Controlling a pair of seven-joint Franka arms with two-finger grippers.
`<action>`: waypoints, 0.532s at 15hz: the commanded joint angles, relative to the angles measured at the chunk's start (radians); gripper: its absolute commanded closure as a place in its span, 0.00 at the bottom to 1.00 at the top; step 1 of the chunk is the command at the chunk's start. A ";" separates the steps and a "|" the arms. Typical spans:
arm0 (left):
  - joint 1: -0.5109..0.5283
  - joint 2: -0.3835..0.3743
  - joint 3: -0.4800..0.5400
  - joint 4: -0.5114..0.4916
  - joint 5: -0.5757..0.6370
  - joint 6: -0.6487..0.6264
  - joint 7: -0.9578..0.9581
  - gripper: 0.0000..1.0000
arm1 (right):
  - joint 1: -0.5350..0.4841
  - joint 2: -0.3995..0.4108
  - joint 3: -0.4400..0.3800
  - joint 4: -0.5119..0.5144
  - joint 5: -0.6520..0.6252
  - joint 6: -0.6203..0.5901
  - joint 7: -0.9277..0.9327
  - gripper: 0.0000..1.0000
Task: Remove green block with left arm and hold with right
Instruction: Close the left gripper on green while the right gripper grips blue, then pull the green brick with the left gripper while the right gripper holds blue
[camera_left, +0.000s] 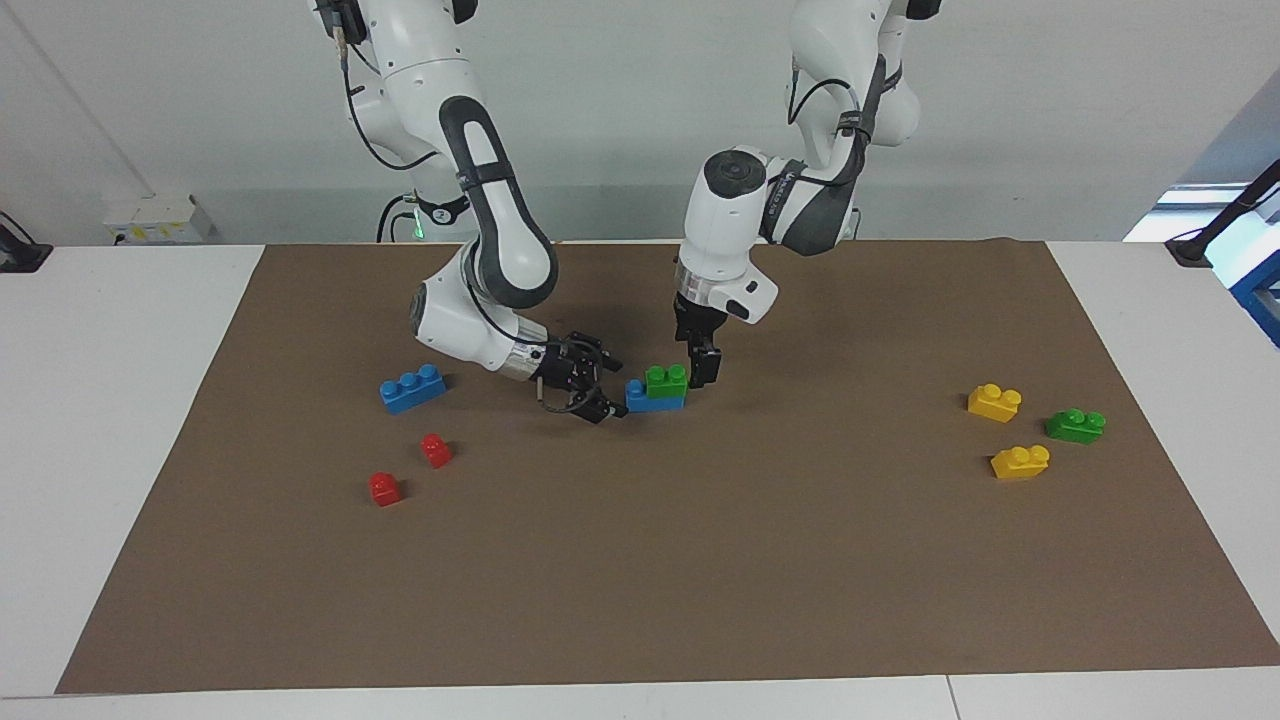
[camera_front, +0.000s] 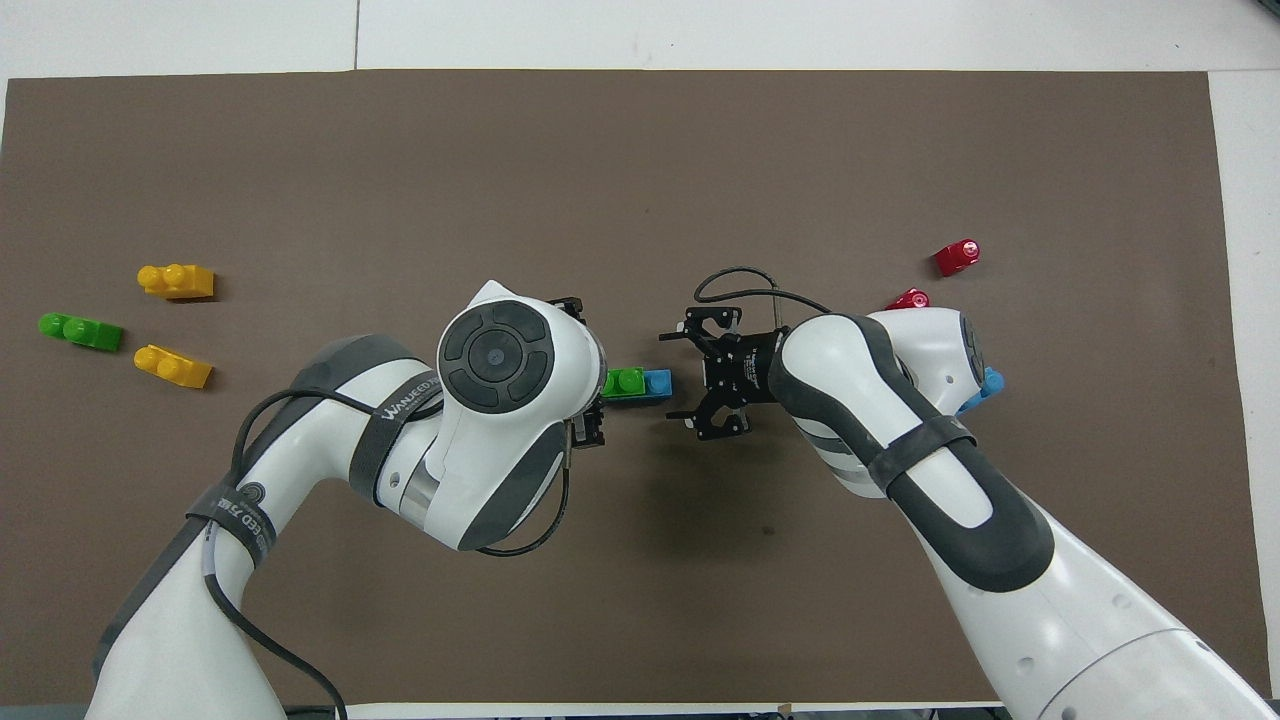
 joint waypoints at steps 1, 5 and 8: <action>-0.018 0.042 0.012 0.025 0.020 0.022 -0.027 0.00 | 0.016 0.027 -0.001 0.028 0.035 0.018 -0.025 0.00; -0.029 0.076 0.014 0.055 0.020 0.021 -0.036 0.00 | 0.033 0.046 -0.001 0.041 0.071 0.056 -0.031 0.00; -0.029 0.078 0.014 0.055 0.021 0.023 -0.036 0.00 | 0.041 0.053 -0.001 0.051 0.071 0.066 -0.029 0.00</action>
